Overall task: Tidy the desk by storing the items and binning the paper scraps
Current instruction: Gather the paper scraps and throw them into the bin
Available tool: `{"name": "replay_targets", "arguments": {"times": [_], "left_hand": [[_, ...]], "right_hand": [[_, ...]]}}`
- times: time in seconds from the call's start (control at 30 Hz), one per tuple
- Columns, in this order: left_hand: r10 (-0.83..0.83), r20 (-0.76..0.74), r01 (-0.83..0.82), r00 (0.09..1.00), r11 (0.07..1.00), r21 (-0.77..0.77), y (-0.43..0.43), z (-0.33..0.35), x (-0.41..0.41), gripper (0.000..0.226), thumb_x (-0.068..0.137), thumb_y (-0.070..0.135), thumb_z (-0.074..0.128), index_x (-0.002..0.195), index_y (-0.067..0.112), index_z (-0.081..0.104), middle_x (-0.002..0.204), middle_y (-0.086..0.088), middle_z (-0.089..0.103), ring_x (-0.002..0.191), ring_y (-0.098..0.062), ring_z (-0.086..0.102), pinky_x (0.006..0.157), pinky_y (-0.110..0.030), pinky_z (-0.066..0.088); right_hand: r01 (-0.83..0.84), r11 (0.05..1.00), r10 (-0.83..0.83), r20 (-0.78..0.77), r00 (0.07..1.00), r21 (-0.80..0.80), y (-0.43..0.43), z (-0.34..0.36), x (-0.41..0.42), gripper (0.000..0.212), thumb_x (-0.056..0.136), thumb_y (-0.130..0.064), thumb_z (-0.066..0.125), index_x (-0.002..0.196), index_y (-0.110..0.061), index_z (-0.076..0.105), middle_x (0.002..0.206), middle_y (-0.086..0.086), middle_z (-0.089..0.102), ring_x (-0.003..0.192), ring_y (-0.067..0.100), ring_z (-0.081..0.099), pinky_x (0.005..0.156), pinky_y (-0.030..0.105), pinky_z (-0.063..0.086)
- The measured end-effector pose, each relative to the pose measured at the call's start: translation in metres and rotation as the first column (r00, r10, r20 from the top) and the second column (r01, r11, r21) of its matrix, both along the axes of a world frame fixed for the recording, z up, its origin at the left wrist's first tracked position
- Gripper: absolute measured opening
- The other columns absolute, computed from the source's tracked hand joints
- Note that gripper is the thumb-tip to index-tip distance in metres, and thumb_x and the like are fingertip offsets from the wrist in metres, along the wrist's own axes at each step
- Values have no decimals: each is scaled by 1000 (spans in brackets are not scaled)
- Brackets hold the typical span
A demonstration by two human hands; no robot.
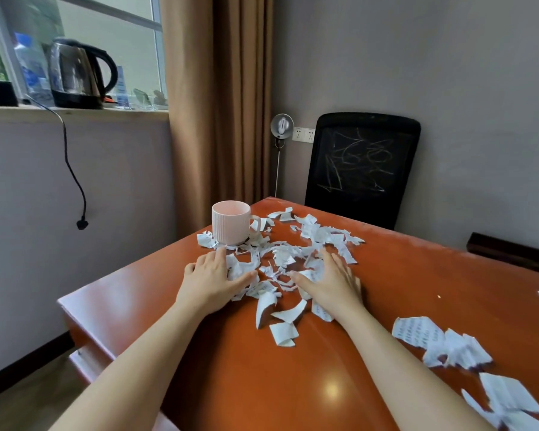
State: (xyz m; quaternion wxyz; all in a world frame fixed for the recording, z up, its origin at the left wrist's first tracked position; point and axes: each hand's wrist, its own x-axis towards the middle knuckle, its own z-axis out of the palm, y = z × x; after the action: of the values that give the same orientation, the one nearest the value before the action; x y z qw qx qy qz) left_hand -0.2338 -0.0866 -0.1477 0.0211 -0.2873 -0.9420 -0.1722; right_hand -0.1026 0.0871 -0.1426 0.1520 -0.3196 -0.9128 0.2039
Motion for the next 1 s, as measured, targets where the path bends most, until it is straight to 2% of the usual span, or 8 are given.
{"name": "replay_targets", "arguments": {"times": [0.1, 0.23, 0.43, 0.5, 0.63, 0.8, 0.9, 1.0], "left_hand": [[-35, -34, 35, 999, 999, -20, 1, 0, -2, 86, 78, 77, 33, 146, 24, 24, 153, -2, 28, 140, -23, 26, 114, -44, 21], [-93, -66, 93, 993, 996, -7, 0, 0, 0, 72, 82, 71, 40, 138, 27, 39, 144, 0, 38, 131, -19, 33, 108, -37, 31], [-173, -46, 177, 984, 976, 123, 0, 1, 3, 57, 85, 54, 54, 131, 21, 48, 132, 0, 46, 116, -13, 41, 92, -24, 44], [-202, -51, 207, 978, 967, 149, -1, 2, 3, 55, 86, 49, 57, 130, 18, 50, 133, -1, 45, 116, -13, 41, 92, -23, 44], [-198, -55, 204, 979, 971, 128, 0, 3, 3, 60, 85, 53, 56, 132, 18, 47, 142, 0, 38, 128, -16, 35, 104, -30, 39], [-172, -32, 175, 984, 979, 109, 2, 1, 0, 58, 81, 63, 53, 122, 24, 43, 130, 2, 51, 110, -13, 46, 95, -29, 45], [-169, -29, 171, 985, 983, 60, 3, 1, -1, 66, 81, 68, 46, 129, 24, 41, 135, 2, 46, 118, -14, 42, 101, -31, 39], [-165, -37, 165, 986, 986, 15, 3, 2, -1, 65, 83, 68, 41, 129, 23, 44, 133, 1, 47, 118, -15, 42, 101, -32, 35]], "right_hand": [[-31, 999, 30, 35, 999, 38, 0, 0, 1, 79, 86, -65, 44, 150, -28, 15, 156, -2, 24, 144, 22, 18, 114, 42, 17], [-84, 993, 80, 55, 995, 78, 0, 3, 2, 71, 88, -59, 47, 148, -29, 21, 155, -4, 26, 142, 21, 19, 113, 41, 18], [-152, 988, 154, -55, 987, 40, 2, -2, -1, 39, 89, -46, 56, 124, -28, 56, 138, -4, 47, 128, 17, 39, 103, 33, 34], [-171, 985, 169, -104, 980, -9, 2, -3, 0, 33, 89, -39, 60, 118, -24, 59, 132, -3, 51, 122, 16, 45, 94, 27, 37], [-231, 972, 221, -190, 957, -33, 2, -2, 0, 20, 90, -26, 61, 108, -19, 61, 121, -2, 57, 106, 11, 50, 84, 18, 35], [-237, 968, 204, -295, 933, -79, 5, -3, -1, 8, 90, -22, 61, 96, -17, 63, 108, -3, 62, 101, 12, 56, 68, 8, 36], [-218, 966, 154, -369, 917, -137, 7, -3, -1, 4, 89, -21, 62, 92, -18, 63, 102, -4, 61, 94, 9, 54, 65, 7, 35], [-198, 959, 89, -452, 887, -202, 11, -3, 0, 1, 89, -18, 62, 88, -18, 61, 104, 0, 63, 99, 13, 55, 67, 11, 38]]}}
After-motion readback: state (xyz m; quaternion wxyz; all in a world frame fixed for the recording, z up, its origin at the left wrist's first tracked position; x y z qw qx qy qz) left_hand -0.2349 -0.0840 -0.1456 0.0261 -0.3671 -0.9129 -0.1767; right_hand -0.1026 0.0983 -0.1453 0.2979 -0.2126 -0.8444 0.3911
